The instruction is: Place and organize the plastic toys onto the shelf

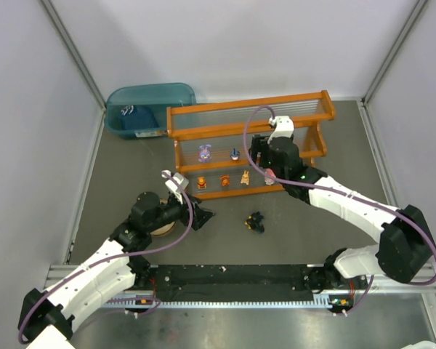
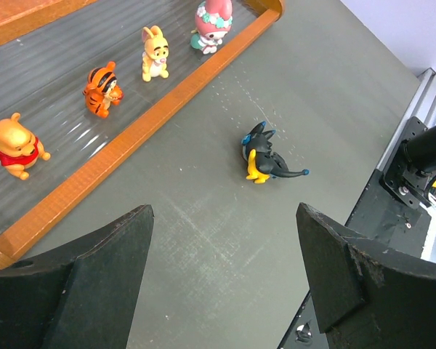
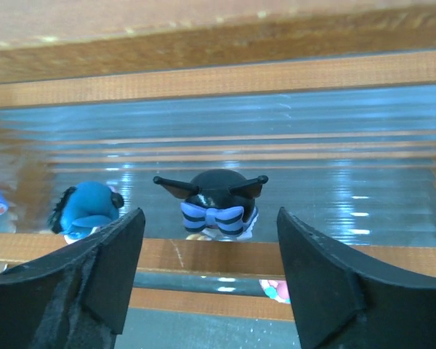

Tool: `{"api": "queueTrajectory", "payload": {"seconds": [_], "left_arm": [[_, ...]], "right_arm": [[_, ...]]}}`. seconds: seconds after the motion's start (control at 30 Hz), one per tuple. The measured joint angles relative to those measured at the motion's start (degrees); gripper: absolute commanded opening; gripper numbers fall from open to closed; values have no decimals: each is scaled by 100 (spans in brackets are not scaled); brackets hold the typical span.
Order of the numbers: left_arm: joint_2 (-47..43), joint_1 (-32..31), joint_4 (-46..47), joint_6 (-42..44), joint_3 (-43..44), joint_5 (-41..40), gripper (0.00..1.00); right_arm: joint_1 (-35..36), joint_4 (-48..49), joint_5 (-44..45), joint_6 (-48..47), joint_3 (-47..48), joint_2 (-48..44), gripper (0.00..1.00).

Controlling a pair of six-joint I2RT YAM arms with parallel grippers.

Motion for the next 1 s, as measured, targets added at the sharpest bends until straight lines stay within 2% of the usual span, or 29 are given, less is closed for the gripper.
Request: {"api": "queueTrajectory", "payload": {"seconds": [0.33, 0.57, 0.77, 0.87, 1.0], "left_arm": [[13, 0, 9, -136, -111, 22, 84], [208, -83, 254, -417, -229, 70, 83], [876, -844, 752, -697, -264, -251, 83], [1397, -1327, 1154, -883, -264, -490, 83], [2149, -1674, 1849, -1213, -264, -809, 84]], "right_arm": [[0, -44, -179, -37, -540, -1108, 78], [125, -599, -133, 251, -1099, -2199, 78], [509, -1091, -15, 748, -1744, -3040, 78], [577, -1342, -15, 1025, -2118, -3364, 77], [581, -1644, -39, 1335, -2544, -3818, 78]]}}
